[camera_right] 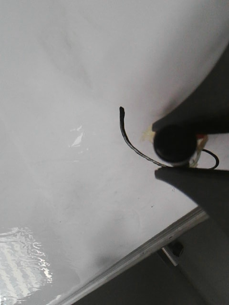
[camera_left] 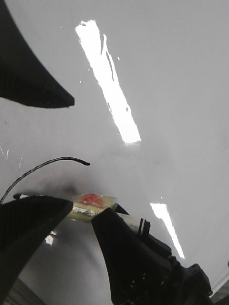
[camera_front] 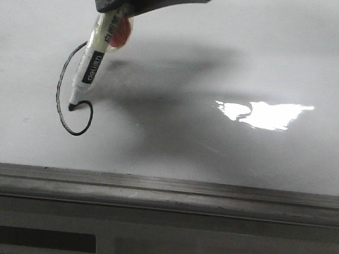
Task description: Write number 6 on whiteboard
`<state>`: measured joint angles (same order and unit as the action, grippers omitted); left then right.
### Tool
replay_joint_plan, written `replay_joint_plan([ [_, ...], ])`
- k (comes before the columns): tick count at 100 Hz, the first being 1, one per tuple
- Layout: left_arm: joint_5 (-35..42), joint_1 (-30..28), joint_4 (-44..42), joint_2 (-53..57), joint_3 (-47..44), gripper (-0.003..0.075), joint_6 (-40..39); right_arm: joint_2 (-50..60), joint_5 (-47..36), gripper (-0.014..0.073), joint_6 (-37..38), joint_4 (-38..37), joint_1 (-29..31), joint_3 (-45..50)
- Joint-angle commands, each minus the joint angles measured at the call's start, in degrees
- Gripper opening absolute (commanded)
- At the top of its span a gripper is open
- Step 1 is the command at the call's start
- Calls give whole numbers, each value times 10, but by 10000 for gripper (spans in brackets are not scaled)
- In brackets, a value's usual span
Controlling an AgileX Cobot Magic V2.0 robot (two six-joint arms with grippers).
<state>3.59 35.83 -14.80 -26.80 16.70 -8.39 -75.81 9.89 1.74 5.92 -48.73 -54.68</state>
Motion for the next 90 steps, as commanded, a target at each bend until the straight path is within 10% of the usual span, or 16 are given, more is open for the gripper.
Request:
replay_joint_plan([
  [1,43,-2,3,-1,21,374,0,10,-35,-62,-12,-14,1,-19],
  [90,105,103,-44,-204,18,370,0,41,-13,-63,-12,-10,-72,-19],
])
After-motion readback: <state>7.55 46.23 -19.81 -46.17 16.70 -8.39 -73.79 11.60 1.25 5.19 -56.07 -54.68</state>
